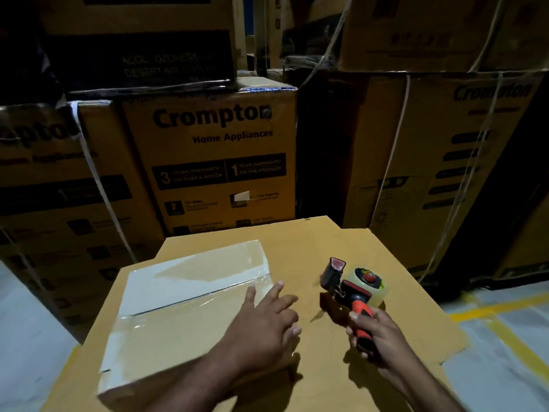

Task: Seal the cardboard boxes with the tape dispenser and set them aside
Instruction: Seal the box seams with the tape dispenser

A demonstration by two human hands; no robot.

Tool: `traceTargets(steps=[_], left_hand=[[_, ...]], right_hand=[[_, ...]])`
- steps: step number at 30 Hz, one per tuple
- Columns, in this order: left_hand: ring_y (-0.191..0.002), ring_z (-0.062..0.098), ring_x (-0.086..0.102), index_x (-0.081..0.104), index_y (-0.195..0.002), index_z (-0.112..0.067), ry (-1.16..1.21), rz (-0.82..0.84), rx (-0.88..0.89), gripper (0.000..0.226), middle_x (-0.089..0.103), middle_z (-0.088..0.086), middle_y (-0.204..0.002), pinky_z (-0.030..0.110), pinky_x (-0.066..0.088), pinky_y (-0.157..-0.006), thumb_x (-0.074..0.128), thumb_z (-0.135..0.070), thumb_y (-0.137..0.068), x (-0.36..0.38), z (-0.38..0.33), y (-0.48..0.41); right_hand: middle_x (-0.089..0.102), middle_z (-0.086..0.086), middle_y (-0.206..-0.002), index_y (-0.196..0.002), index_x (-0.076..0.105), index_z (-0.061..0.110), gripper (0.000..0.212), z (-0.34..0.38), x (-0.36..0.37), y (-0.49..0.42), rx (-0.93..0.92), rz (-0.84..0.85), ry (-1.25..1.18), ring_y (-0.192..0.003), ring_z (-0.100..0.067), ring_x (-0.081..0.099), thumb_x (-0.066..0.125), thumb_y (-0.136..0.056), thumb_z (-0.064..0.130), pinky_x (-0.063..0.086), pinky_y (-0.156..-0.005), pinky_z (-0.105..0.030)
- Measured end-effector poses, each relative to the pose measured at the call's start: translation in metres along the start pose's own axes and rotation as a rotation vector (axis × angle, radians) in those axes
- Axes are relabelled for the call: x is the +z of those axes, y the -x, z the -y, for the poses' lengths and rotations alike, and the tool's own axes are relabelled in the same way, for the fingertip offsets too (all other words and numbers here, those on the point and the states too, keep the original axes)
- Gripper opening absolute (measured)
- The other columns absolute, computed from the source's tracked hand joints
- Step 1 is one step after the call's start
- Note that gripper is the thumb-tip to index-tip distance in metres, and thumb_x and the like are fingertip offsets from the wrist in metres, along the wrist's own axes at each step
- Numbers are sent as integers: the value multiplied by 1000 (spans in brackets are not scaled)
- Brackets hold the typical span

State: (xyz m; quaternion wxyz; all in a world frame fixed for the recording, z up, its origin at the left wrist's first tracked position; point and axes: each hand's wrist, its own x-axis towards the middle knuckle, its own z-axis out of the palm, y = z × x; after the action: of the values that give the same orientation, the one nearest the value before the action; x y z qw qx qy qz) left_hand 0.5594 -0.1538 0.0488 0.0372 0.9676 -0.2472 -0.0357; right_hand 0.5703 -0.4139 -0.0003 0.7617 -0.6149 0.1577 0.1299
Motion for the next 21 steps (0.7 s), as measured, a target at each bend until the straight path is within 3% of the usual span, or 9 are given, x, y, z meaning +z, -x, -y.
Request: traceTargets(steps=[2,5,12,15,17,19,21], left_hand=[[-157,21,-4,55,-135,-21,-20,-47,-10,53,18,0,-169,55,1,-125,21,-47,-105,1,-5,1],[-157,27,5,58,-134,-10,-2,-119,13,40,25,7,-166,46,2,-127,38,-34,-108,6,-10,0],[-153,35,21,63,-127,-3,-92,-166,109,37,55,15,-144,47,5,-125,48,-28,-104,10,0,1],[-141,26,46,75,-103,-21,-136,-245,249,26,70,-2,-119,45,29,-122,54,-38,-99,20,17,11],[-131,14,56,73,-86,-36,-127,-274,287,40,70,-20,-101,35,43,-113,40,-46,-106,36,32,20],[-129,5,56,72,-78,-42,-31,-257,268,64,67,-28,-96,29,45,-110,18,-44,-112,44,48,27],[-131,2,52,71,-82,-42,43,-316,248,62,64,-30,-104,26,37,-115,16,-45,-112,46,52,34]], right_hand=[[67,-24,-89,-131,47,15,47,-3,19,-20,-25,-24,109,-57,-22,58,70,-91,13,38,-40,-25],[69,-23,-98,-126,50,15,40,-3,52,-43,-65,-27,266,-67,-24,64,69,-91,12,42,-42,-27],[65,-17,-82,-108,57,13,22,-4,111,-73,-80,-18,229,-66,-30,55,65,-91,3,42,-49,-31],[63,-18,-82,-108,56,18,22,-6,127,-84,-85,-43,193,-54,-24,54,63,-92,4,39,-45,-29],[59,-20,-80,-109,56,22,22,-9,131,-94,-75,-43,193,-50,-23,50,62,-93,8,38,-44,-28],[63,-17,-83,-111,58,28,25,-13,127,-106,-82,-63,286,-58,-26,59,63,-90,14,48,-48,-34],[68,-8,-89,-116,58,31,31,-14,119,-116,-140,-109,583,-72,-24,68,65,-87,20,59,-59,-41]])
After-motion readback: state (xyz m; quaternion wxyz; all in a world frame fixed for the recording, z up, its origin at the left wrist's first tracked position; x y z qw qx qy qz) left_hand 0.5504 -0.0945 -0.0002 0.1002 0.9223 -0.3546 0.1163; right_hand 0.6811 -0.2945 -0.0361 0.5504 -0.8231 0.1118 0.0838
